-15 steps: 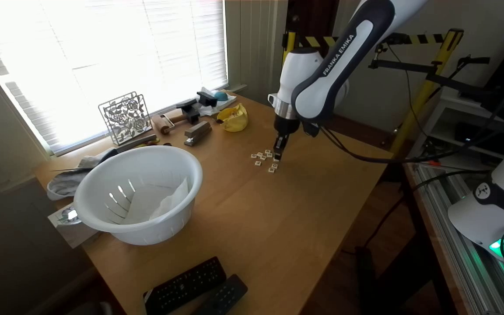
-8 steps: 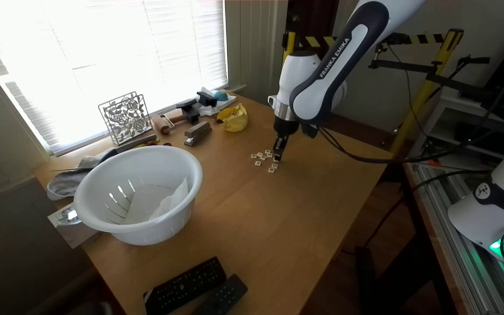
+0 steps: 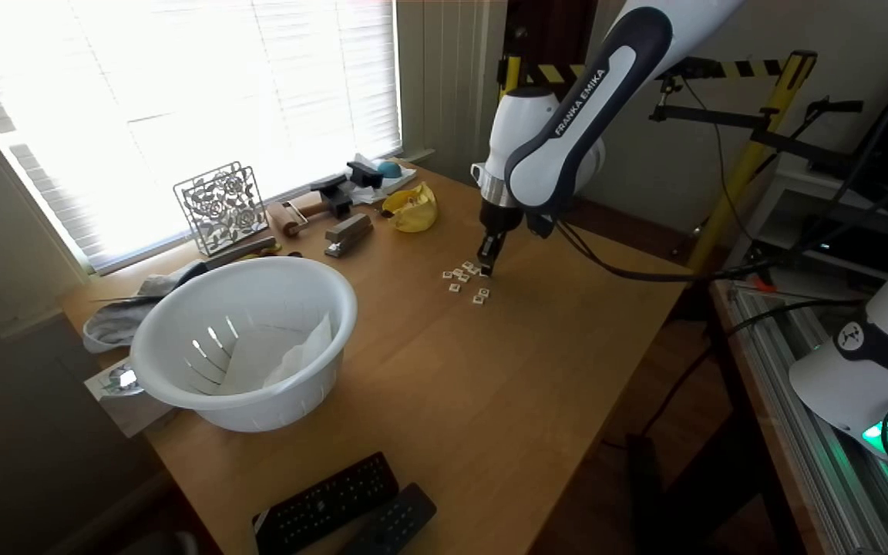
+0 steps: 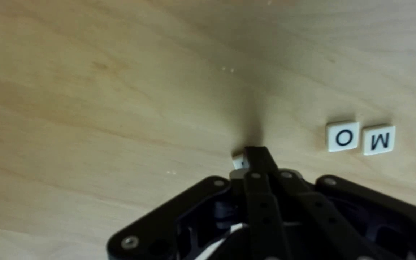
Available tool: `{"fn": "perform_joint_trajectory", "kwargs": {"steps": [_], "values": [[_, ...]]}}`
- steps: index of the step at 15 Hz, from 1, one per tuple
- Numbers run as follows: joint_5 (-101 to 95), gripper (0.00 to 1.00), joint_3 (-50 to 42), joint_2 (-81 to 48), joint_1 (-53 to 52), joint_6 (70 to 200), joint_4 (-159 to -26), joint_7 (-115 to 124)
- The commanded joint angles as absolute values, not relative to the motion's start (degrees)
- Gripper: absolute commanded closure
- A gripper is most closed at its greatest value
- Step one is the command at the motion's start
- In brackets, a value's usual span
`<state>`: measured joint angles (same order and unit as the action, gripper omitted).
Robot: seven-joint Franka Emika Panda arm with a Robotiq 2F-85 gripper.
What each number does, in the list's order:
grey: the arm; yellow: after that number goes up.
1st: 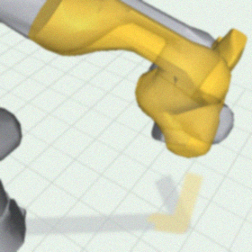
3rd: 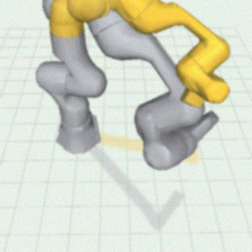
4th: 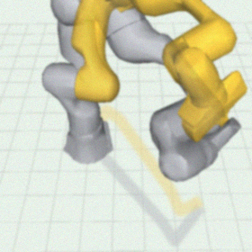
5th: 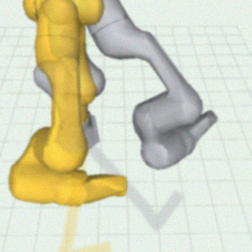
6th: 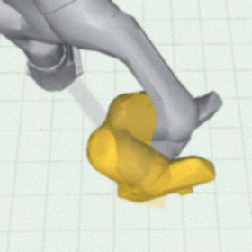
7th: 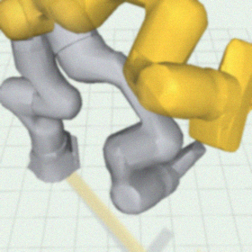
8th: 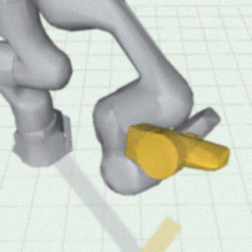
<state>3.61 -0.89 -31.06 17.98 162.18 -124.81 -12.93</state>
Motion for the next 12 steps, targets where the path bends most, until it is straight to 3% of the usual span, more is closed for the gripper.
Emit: {"fn": "perform_joint_trajectory", "kwargs": {"steps": [1, 12], "values": [[3.5, 1.00, -2.7, -32.6, 17.9, 161.1, -123.3, -12.0], [3.9, 1.00, -3.5, -27.6, 18.2, 164.4, -127.5, -12.4]]}}
